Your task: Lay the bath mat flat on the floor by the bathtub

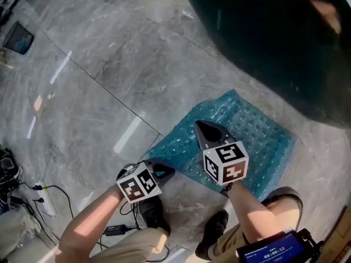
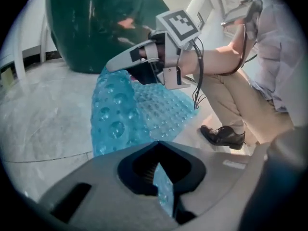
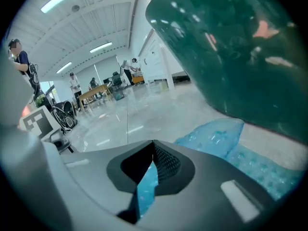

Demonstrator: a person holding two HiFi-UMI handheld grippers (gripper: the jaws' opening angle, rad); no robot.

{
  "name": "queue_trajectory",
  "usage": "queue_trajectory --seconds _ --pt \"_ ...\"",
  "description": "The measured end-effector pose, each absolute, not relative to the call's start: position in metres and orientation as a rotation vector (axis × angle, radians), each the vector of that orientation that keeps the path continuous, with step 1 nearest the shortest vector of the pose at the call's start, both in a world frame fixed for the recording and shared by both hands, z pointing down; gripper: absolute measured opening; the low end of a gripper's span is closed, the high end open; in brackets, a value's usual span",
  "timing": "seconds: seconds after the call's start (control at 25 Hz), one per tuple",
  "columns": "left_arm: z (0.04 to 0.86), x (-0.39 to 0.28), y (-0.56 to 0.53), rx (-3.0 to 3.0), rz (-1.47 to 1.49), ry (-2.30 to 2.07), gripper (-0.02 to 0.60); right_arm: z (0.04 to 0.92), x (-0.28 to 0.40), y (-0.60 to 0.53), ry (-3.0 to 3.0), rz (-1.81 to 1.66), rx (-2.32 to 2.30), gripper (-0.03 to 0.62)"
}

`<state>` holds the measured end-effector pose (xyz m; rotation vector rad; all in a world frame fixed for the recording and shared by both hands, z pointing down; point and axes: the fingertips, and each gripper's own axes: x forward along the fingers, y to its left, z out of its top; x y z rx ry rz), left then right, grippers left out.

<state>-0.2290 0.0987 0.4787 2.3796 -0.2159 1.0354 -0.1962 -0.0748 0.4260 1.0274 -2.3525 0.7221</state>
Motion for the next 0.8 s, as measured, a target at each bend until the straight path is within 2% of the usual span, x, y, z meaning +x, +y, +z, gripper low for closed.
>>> queue_trajectory --seconds 0.16,0.48,0.56,0.64,0.8 --pt "0.481 -0.226 0.101 2.308 0.936 -0.215 0.009 0.476 -0.181 -0.053 -2.181 0.806 0.975 0.011" --pt "0.452 -0.236 0.028 2.172 0.585 -0.435 0.079 0.517 -0.146 -0.043 -1.964 1.008 0.992 0.009" --pt "0.453 -0.233 0.011 2.143 0.531 -0.509 0.136 0.523 -0.140 -0.040 -1.949 1.097 0.993 0.009" --pt "0.457 -0.227 -0.001 2.105 0.503 -0.569 0.219 0.522 -0.138 -0.041 -1.960 1.160 1.000 0.009" --pt "0.474 -0.211 -0.007 2.025 0.546 -0.638 0.412 0.515 -0.140 -0.042 -2.004 1.133 1.017 0.009"
